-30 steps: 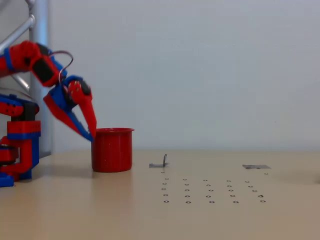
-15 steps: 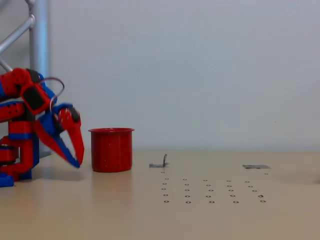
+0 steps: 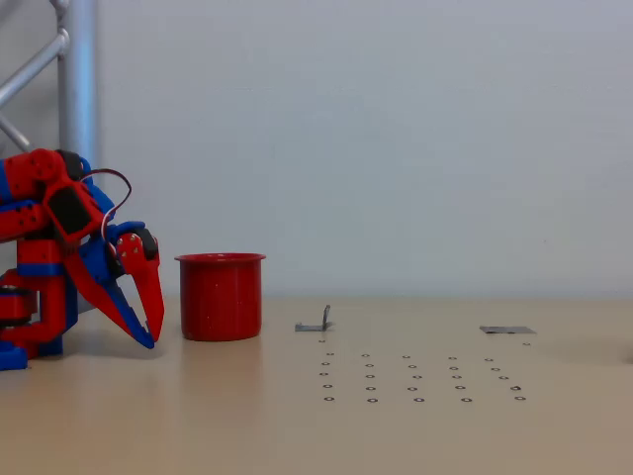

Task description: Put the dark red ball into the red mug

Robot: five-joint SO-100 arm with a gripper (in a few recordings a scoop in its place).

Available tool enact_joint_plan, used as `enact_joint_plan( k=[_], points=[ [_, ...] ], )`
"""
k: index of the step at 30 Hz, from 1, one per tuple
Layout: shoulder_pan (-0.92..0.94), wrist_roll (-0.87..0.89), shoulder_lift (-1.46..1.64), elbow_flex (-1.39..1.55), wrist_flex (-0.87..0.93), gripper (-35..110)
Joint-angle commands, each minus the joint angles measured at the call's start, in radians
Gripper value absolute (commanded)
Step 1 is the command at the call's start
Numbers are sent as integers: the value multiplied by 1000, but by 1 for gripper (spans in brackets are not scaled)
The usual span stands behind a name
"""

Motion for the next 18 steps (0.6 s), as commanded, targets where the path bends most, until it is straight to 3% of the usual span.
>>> enact_joint_plan(
  k=[1,18],
  points=[
    [-21,-11,72,18,-20,-2],
    [-38,-26,72,18,-21,-2]
  ],
)
